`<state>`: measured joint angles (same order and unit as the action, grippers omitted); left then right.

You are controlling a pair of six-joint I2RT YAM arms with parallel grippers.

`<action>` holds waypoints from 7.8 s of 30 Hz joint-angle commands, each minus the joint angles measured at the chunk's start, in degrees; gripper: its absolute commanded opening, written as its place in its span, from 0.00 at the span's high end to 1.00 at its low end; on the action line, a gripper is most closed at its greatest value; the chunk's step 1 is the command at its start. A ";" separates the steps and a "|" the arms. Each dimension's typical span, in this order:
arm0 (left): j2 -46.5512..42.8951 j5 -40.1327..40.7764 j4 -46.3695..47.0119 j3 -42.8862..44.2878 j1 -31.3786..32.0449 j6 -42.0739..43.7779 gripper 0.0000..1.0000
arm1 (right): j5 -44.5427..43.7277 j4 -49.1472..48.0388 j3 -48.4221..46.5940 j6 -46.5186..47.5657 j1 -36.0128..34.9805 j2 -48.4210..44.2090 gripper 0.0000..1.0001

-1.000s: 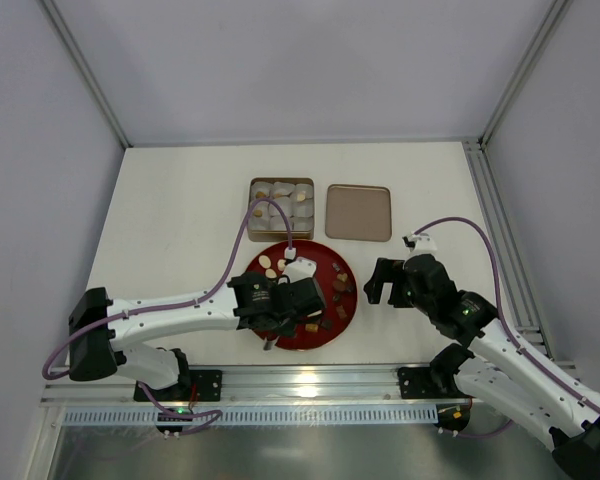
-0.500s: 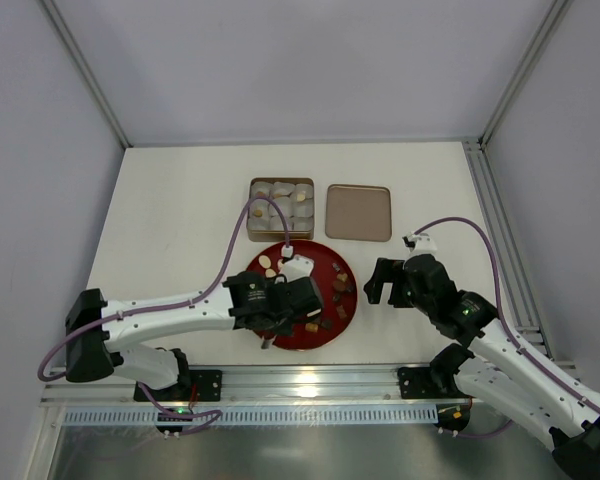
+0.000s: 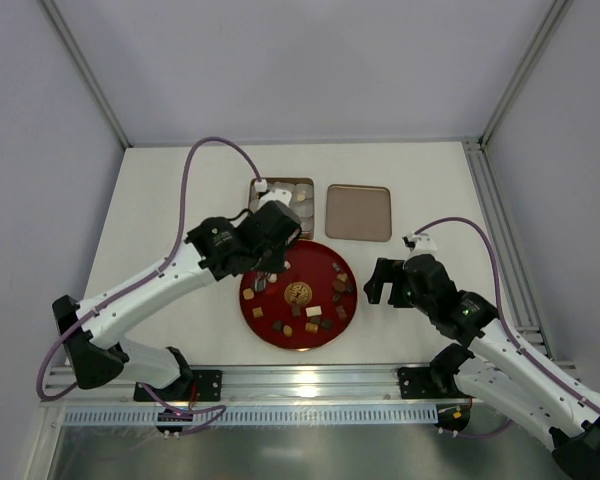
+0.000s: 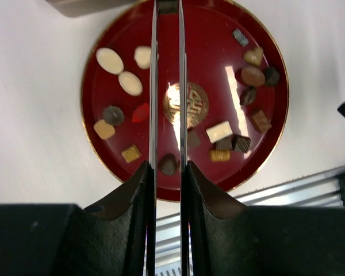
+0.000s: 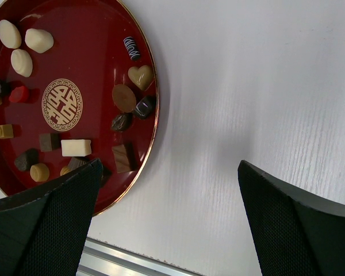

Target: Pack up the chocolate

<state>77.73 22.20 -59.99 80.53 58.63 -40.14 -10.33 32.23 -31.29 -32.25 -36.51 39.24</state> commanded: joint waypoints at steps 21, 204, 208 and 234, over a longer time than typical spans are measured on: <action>23.60 -7.52 5.84 19.84 -22.24 17.73 0.89 | -0.13 -0.41 -0.53 -0.80 0.21 0.39 0.00; -12.87 -10.07 0.04 -22.61 12.03 -3.10 0.57 | 0.92 -2.43 2.02 -1.76 0.21 -0.75 0.00; -11.73 -10.07 0.48 -22.70 12.38 -3.19 0.57 | 0.92 -2.43 2.02 -1.68 0.21 -0.84 0.00; -9.27 -9.01 1.28 -22.35 12.65 -3.37 0.74 | 1.27 -2.61 3.08 -2.20 0.13 -1.98 0.00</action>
<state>68.29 12.03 -59.81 57.78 70.87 -43.09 -9.21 31.27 -28.34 -33.63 -36.51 37.78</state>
